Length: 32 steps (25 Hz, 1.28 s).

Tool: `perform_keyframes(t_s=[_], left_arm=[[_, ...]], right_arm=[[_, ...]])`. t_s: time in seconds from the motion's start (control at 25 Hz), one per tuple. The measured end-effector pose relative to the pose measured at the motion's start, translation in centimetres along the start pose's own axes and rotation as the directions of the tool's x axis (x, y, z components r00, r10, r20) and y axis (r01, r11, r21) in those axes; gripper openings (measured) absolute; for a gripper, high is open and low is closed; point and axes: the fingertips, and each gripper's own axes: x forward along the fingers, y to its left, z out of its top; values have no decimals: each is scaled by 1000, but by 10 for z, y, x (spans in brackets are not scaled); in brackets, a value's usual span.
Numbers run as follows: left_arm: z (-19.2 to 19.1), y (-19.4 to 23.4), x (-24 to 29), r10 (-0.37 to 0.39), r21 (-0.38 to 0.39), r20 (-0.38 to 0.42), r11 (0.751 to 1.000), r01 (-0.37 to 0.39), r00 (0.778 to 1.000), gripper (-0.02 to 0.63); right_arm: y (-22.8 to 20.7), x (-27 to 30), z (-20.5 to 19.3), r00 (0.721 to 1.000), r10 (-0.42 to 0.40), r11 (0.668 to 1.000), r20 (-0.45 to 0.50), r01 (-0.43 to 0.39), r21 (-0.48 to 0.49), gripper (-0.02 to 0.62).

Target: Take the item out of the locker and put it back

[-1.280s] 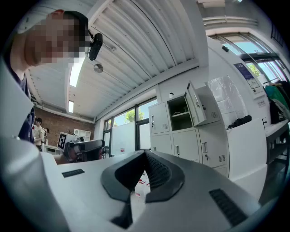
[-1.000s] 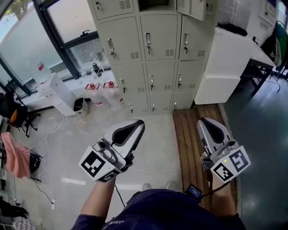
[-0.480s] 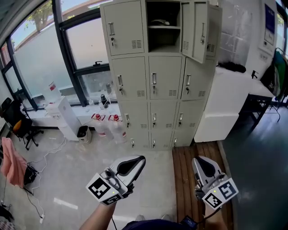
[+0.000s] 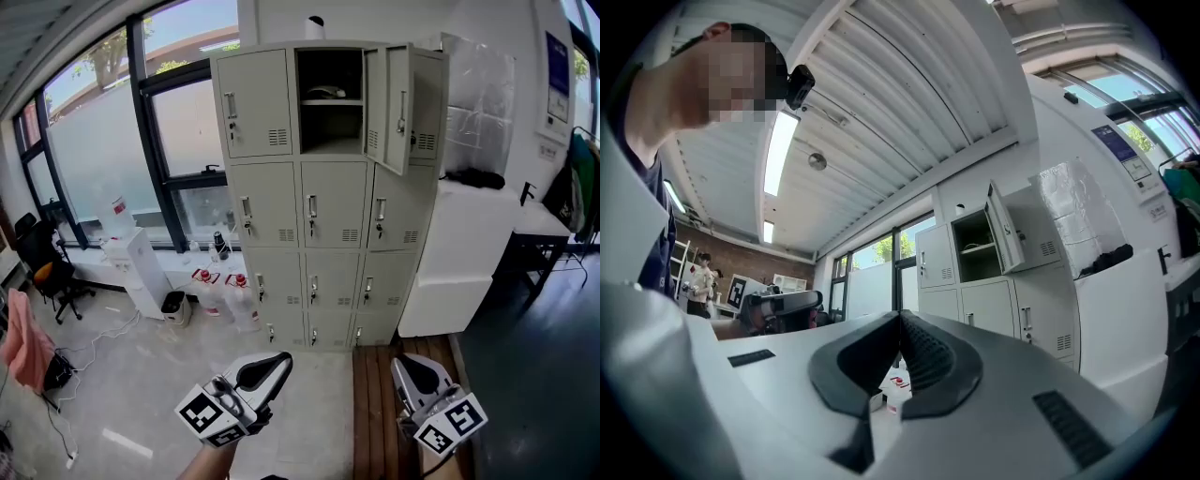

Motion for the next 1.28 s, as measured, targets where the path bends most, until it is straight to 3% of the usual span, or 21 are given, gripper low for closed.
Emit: perform_keyframes(t_s=[0.36,0.6,0.88,1.04,1.28], left_arm=[[-5,17,28,29,24,-2,999,-29,1000,5],[-11,49,51,3,5,47,1000,-3,999,5],[-37,132,77,1,-9,28,1000,-1,1000,5],[-36,185,94,-30,-11,54,999,30,998,5],[-37,264,118,-50,11,29,999,49,998,5]], right_arm=[[-32,14,5,999,31,1000,13,-31,-1,5],[-55,48,-6,1000,29,999,1,-29,-14,5],[-90,121,-22,1000,9,1000,-8,-9,-22,5],[-107,176,-27,1000,-3,1000,-1,3,-27,5],[-131,247,-22,999,-37,998,23,38,-41,5]])
